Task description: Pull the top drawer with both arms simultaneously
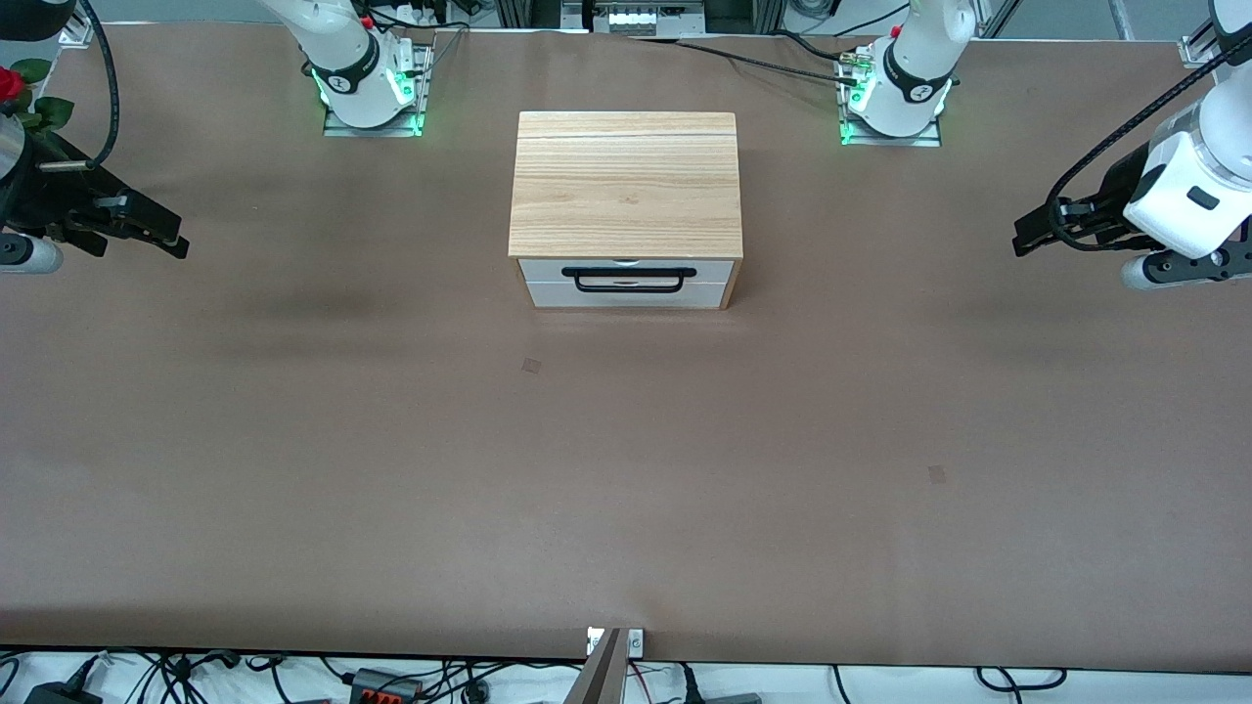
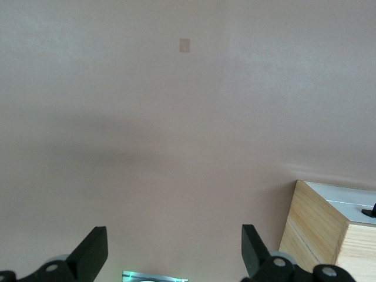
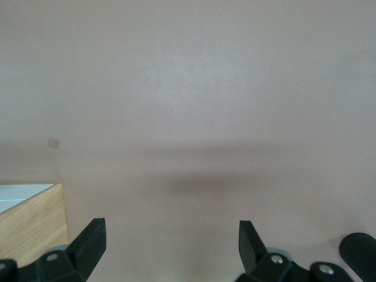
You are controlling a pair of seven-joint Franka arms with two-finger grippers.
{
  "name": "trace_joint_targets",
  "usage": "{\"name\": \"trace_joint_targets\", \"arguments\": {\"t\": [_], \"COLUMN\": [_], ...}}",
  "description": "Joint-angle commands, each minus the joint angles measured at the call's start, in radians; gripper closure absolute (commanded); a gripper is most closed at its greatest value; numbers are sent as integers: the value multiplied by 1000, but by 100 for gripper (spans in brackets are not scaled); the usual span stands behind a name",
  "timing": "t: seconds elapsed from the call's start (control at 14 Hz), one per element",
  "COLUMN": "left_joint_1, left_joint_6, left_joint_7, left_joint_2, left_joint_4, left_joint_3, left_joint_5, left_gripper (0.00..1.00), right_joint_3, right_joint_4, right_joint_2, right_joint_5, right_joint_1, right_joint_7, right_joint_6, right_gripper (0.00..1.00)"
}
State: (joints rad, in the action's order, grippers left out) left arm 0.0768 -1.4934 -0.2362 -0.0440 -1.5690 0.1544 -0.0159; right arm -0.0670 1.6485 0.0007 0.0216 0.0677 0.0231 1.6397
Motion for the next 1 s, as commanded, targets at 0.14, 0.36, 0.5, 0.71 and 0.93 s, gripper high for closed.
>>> {"name": "trace_joint_targets", "arguments": {"t": [0.14, 0.36, 0.5, 0.71, 0.93], "left_joint_1": [4, 11, 11, 15, 15], "left_joint_6": [-4, -4, -1, -1, -45], "left_joint_7": [17, 15, 9, 17, 18], "left_joint_2": [3, -7, -36, -70, -132], "left_joint_4": [3, 6, 36, 41, 43], "left_joint_3": [4, 2, 2, -2, 1], "left_joint_5": [16, 16, 14, -72, -204], "left_gripper": [0, 0, 0, 0, 0], "right_joint_3": [-2, -2, -1, 6, 9], "right_joint_4": [-10, -10, -9, -6, 1], "right_joint_2": [-2, -4, 2, 33, 100], "right_joint_5": [-15, -15, -15, 0, 96], "right_joint_1": [4, 4, 7, 33, 58], "right_joint_7": [-5, -6, -9, -3, -5], "right_joint_6": [-17, -37, -78, -234, -254], "right_gripper": [0, 0, 0, 0, 0]}}
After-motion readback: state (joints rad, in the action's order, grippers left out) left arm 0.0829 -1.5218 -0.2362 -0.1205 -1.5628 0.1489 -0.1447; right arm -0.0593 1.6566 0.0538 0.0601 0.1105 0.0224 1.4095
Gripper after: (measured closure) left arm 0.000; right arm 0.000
